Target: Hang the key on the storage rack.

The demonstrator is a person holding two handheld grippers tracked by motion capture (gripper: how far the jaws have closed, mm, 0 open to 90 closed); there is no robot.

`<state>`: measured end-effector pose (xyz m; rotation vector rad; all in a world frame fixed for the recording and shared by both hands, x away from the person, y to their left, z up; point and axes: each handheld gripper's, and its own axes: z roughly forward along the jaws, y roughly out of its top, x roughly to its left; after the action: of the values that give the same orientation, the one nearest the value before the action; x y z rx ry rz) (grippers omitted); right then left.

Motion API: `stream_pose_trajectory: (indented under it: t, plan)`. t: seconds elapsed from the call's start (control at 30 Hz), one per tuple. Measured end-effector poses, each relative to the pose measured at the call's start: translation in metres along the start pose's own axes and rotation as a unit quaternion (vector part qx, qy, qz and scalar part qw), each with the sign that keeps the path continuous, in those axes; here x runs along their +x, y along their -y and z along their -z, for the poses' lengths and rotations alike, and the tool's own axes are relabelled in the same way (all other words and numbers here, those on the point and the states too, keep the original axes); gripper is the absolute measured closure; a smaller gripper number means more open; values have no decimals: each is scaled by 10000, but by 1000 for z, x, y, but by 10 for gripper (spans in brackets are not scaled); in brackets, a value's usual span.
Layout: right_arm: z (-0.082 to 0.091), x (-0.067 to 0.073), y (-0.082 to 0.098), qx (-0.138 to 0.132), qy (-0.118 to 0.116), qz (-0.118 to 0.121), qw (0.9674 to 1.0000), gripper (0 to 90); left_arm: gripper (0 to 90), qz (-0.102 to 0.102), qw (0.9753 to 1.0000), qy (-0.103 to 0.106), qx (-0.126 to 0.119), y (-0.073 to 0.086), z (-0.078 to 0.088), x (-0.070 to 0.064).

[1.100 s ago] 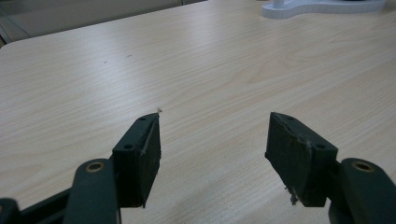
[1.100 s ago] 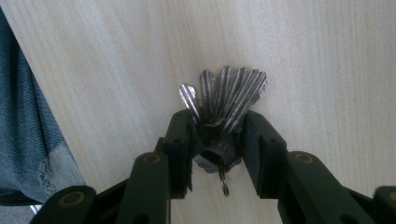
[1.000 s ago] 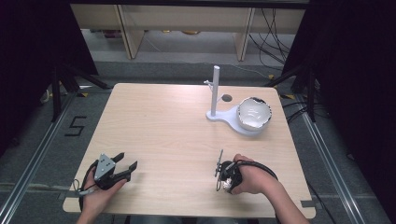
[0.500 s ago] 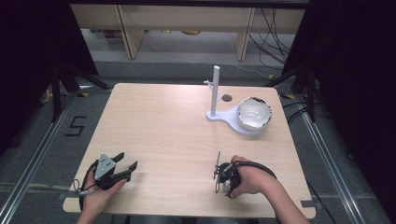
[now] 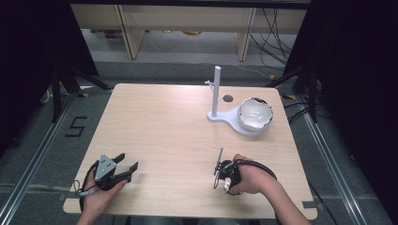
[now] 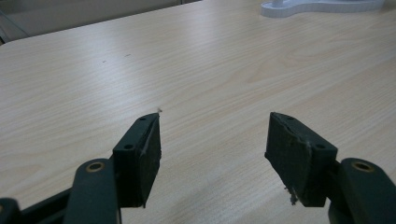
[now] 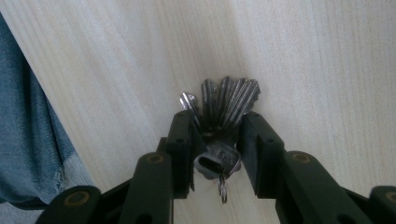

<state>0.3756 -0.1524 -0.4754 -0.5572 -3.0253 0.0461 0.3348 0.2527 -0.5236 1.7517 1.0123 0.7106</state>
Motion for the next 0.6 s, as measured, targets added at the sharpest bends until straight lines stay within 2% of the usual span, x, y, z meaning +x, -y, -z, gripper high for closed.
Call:
stream_pose_trajectory:
  t: [0.1, 0.13, 0.17, 0.2, 0.3, 0.37, 0.4, 0.43, 0.57, 0.6]
  plan:
    - [0, 0, -1, 9, -18, 49, 10000, 669, 350, -2, 10000, -2, -3, 0, 0, 0]
    - [-2, -1, -1, -115, -94, 5, 9999, 657, 350, 1, 10000, 1, -6, 0, 0, 0]
    - [-2, -1, -1, -113, -76, -50, 9999, 622, 350, 1, 10000, -3, 5, 0, 0, 0]
    - [-2, 0, -2, -101, -58, 80, 9999, 591, 350, 7, 10000, 19, -10, 0, -1, 0]
    - [-2, 3, -3, -15, -5, 24, 10000, 587, 350, -11, 10000, 14, 14, 0, 0, 0]
    - [-3, 2, -4, -33, 28, 100, 9999, 607, 350, -16, 10000, 3, -5, 0, 0, 0]
    - [-2, 3, -4, 0, 79, -20, 10000, 644, 350, -16, 10000, 9, -18, 0, 0, 0]
    - [-2, 3, -4, 6, 147, -20, 9999, 663, 350, -11, 10000, 29, -14, 0, -1, 0]
    - [-2, 5, -4, 44, 246, 39, 9997, 675, 350, -17, 10000, 40, -29, 0, -1, -1]
    - [-2, 3, -4, -4, 149, -103, 9998, 677, 352, -23, 10000, 37, -23, 0, -1, -1]
